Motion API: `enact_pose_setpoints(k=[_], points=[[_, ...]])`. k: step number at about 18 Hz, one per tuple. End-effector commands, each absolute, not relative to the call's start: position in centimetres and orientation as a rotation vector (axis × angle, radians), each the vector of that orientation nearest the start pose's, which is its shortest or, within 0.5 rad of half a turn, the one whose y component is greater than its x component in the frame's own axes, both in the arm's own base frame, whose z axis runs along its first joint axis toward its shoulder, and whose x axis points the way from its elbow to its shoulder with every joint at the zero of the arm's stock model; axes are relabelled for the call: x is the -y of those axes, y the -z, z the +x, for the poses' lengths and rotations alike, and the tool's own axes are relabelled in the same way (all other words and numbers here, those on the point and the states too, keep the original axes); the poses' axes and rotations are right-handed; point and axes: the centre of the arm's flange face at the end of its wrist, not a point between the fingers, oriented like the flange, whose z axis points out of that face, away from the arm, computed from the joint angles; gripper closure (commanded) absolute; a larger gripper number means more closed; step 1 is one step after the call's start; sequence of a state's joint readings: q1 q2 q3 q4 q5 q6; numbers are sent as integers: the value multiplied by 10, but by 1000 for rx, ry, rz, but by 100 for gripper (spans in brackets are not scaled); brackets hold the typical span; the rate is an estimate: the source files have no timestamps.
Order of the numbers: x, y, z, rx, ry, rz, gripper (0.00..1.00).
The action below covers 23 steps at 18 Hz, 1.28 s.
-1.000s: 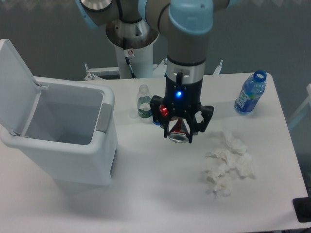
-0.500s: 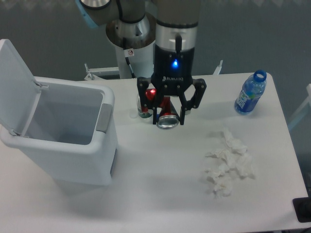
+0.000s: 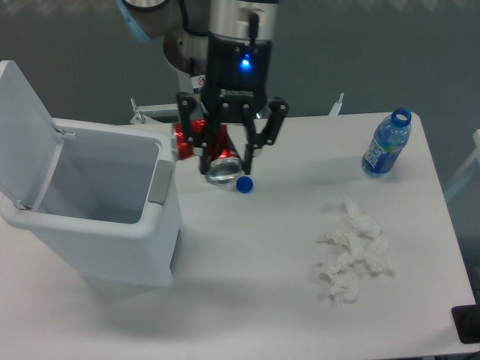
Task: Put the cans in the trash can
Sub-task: 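Carry the red can over to the open white trash bin, then lower the can into the bin and open the gripper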
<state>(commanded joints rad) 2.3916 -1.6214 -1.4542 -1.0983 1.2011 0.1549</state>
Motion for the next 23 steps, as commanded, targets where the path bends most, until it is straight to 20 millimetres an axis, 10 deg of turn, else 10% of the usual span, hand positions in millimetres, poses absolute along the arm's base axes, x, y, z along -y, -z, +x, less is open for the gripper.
enact_pose_setpoints(k=[11,23], points=[[-529,-580,-229,535,134,-2409,48],[-543,-556,-213,494,170,-2452,43]])
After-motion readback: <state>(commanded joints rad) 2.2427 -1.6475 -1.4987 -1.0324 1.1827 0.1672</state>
